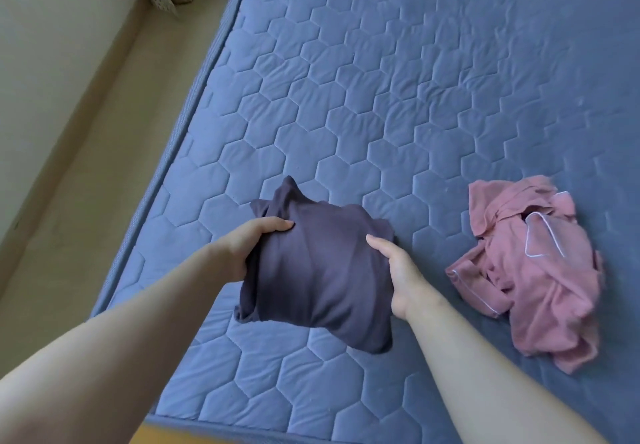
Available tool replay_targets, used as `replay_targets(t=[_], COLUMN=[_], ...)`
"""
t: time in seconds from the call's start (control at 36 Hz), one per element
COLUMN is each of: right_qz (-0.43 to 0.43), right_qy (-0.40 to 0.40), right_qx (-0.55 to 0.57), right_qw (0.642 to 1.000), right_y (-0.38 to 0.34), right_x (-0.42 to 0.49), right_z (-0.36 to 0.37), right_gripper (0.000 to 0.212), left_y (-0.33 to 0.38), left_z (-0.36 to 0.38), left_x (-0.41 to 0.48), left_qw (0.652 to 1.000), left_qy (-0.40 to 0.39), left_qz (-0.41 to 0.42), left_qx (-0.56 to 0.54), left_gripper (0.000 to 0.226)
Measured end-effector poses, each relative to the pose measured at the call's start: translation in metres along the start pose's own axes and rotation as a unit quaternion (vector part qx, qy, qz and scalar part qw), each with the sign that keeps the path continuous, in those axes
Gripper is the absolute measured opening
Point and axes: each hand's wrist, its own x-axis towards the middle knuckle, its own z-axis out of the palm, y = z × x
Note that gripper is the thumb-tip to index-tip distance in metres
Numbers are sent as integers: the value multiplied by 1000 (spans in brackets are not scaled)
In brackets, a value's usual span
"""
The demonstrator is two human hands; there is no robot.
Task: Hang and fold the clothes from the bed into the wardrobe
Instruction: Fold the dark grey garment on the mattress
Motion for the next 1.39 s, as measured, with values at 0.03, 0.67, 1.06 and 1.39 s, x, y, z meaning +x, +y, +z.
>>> replay_targets(t=[0.03,0.67,1.06,1.39], right_qz=[-9,-264,-398,-443], right_qy=[-1,150,274,322], right_qx=[5,290,472,509], right_qw=[1000,908,737,664], right_y=[-2,107,276,369], right_x=[-11,-279,-427,-551], right_z=[-2,-112,-260,-409], right_gripper=[29,26,47,27], left_y=[5,-10,-181,-298], left_z=[5,195,399,586], left_x=[-9,-197,-305,-386], left_qw=[1000,936,827,766], left_qy=[1,-180,-385,-461], left_qz=[7,109,138,68], left_qx=[8,282,385,443], left_gripper=[24,29,28,43])
